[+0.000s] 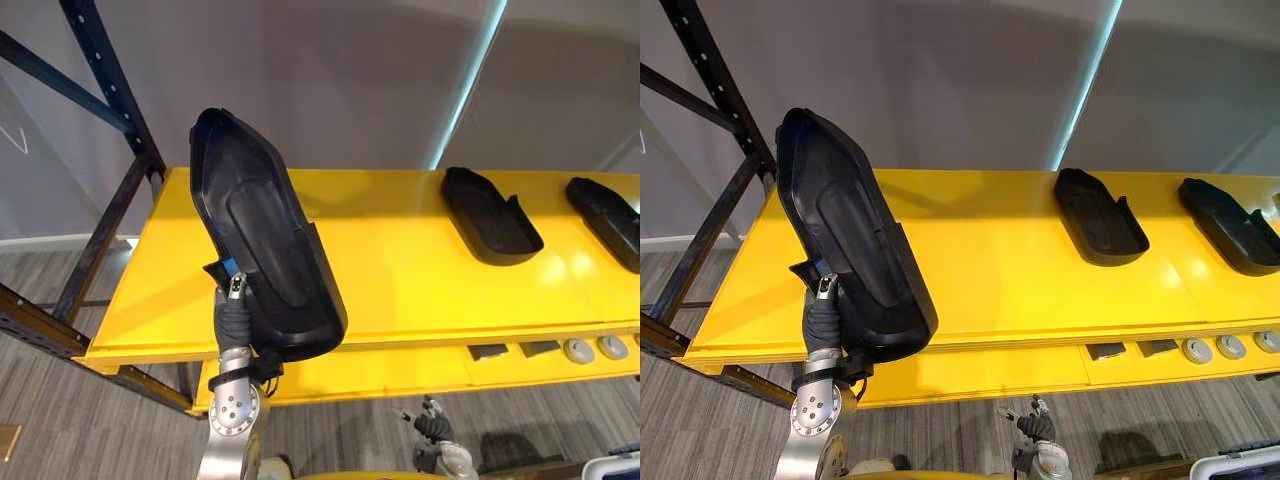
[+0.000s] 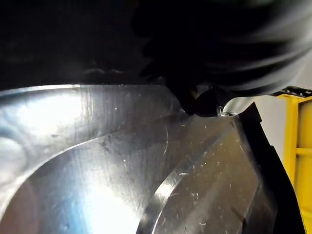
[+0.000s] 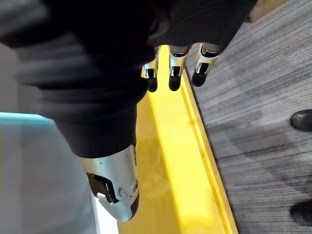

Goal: Walk over and take plastic housings, then place them on the shelf

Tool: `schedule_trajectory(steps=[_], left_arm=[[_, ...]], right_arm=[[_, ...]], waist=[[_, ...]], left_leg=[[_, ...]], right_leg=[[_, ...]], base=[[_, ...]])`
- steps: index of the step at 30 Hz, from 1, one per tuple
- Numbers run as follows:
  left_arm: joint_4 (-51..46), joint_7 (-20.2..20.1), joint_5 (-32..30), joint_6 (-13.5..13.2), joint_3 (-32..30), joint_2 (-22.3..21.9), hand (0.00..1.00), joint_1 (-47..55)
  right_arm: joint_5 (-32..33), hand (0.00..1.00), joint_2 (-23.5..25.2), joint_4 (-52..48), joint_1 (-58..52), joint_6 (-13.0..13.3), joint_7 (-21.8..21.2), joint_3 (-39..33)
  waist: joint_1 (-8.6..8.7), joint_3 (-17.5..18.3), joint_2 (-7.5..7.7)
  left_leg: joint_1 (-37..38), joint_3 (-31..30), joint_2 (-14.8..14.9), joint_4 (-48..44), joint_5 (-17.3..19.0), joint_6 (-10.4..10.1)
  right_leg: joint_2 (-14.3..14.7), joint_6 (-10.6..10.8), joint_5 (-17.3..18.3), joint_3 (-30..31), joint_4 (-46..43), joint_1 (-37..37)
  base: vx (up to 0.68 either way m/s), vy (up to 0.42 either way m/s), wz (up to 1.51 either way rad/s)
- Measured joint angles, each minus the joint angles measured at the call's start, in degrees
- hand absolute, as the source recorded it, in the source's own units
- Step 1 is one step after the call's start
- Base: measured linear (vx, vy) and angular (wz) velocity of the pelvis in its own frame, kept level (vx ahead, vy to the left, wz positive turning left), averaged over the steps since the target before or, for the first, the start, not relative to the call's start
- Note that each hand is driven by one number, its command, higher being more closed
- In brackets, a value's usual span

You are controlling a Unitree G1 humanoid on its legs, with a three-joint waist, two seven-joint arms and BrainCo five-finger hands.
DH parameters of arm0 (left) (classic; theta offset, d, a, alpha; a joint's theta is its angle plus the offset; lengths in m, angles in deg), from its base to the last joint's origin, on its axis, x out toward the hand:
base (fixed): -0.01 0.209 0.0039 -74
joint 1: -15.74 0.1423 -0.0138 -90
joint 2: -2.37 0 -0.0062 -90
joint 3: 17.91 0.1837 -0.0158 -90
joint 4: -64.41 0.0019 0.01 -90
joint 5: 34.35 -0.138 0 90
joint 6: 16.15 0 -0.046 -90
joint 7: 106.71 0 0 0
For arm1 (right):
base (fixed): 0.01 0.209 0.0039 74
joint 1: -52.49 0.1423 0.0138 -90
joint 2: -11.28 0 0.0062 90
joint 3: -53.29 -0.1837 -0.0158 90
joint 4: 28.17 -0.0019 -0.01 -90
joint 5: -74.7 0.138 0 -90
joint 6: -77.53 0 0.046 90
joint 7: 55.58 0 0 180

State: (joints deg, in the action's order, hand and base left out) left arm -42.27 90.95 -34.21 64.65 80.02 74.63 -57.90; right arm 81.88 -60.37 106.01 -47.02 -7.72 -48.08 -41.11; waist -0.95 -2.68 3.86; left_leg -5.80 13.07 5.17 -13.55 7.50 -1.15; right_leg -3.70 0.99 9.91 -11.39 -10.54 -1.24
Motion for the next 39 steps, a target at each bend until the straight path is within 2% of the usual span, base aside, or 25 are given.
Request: schedule_trajectory(steps=[5,8,12,14,19,21,24,28,29,33,39], left_arm=[[2.35,-2.60,-4.95,2.63,-1.30,2.60,1.00,-2.29],[4.65,-2.58,-7.63,4.07,-2.75,3.80,1.00,-6.46],[9.39,-1.88,-11.17,6.30,-5.28,5.05,1.00,-13.05],[12.68,-0.62,-12.37,6.77,-6.69,5.38,1.00,-15.14],[19.55,1.44,-14.41,10.41,-10.85,6.83,1.00,-18.00],[21.52,1.48,-14.62,11.42,-11.75,7.69,1.00,-18.16],[24.84,1.54,-16.06,13.34,-13.31,7.77,1.00,-20.36],[27.72,2.05,-16.80,13.96,-15.02,8.25,1.00,-22.36],[28.41,2.54,-16.84,14.10,-15.40,8.44,0.00,-22.82],[29.52,3.23,-16.99,14.66,-16.79,8.59,0.00,-23.53],[33.64,6.29,-17.09,15.03,-19.48,8.69,0.00,-28.52]], right_arm=[[-0.13,0.00,-0.45,0.17,-2.27,-0.05,-0.40,-0.04],[-0.96,0.00,-0.69,0.67,-3.16,-0.09,-1.63,0.05],[-1.48,0.00,-1.18,1.76,-3.27,-0.16,-2.75,0.29],[-2.19,0.00,-1.36,1.76,-3.18,-0.32,-2.80,0.29],[-3.32,0.00,-1.65,1.76,-2.22,-0.83,-3.10,0.30],[-3.32,0.00,-1.63,1.76,-2.15,-0.90,-3.86,0.30],[-3.37,0.00,-1.63,1.77,-2.15,-0.94,-4.05,0.27],[-3.40,0.00,-1.64,1.76,-2.08,-0.93,-4.17,0.26],[-3.43,0.00,-1.66,1.76,-2.03,-0.92,-4.24,0.26],[-3.92,0.00,-1.76,1.75,-1.86,-0.87,-4.34,0.13],[-4.01,0.00,-1.72,1.82,-1.51,-0.87,-4.27,-0.12]], waist=[[-0.01,1.30,-0.87],[0.12,2.09,-1.24],[0.33,2.70,-1.14],[0.23,2.85,-1.34],[1.03,3.18,-1.77],[1.75,3.17,-1.76],[1.68,3.14,-1.80],[1.70,3.07,-1.91],[1.72,2.99,-2.03],[1.76,2.90,-2.16],[1.73,2.88,-2.04]], left_leg=[[1.31,1.30,0.51,3.58,-1.32,-0.41],[1.87,1.71,0.44,5.59,-2.60,-0.58],[3.21,2.37,0.43,8.88,-4.64,-0.95],[5.15,3.19,0.00,12.39,-6.83,-0.97],[6.74,5.30,-0.23,18.95,-10.69,-0.89],[6.75,5.39,-0.31,18.95,-10.76,-0.81],[6.65,5.64,-0.49,19.02,-10.98,-0.48],[6.60,5.88,-0.69,19.45,-11.01,-0.45],[6.60,5.87,-0.76,19.47,-11.01,-0.46],[6.42,5.87,-1.19,19.49,-10.81,-0.75],[5.13,5.89,-1.42,19.48,-10.99,-0.45]], right_leg=[[1.11,-0.54,-2.42,1.54,3.22,-0.55],[1.41,-0.51,-3.35,2.09,4.38,-0.50],[1.88,-0.77,-4.21,2.76,5.31,-0.42],[2.04,-0.58,-4.68,3.47,5.79,-0.39],[2.94,-0.12,-6.35,5.39,6.91,1.46],[2.90,0.06,-6.57,5.56,6.95,1.49],[2.83,0.14,-7.57,6.01,8.09,1.49],[2.70,0.20,-8.09,6.48,8.74,1.54],[2.64,0.21,-8.08,6.53,8.75,1.57],[2.52,0.39,-7.96,6.73,9.23,1.69],[2.61,0.20,-8.49,6.84,10.03,2.54]], base=[[-0.06,-0.022,-0.16],[-0.05,-0.013,-0.09],[-0.04,-0.027,-0.09],[-0.01,-0.017,-0.20],[-0.02,-0.001,-0.20],[-0.02,0.017,-0.07],[-0.04,0.025,-0.04],[-0.06,0.020,-0.05],[-0.04,0.025,-0.02],[-0.01,0.005,-0.01],[0.04,0.001,-0.01]])
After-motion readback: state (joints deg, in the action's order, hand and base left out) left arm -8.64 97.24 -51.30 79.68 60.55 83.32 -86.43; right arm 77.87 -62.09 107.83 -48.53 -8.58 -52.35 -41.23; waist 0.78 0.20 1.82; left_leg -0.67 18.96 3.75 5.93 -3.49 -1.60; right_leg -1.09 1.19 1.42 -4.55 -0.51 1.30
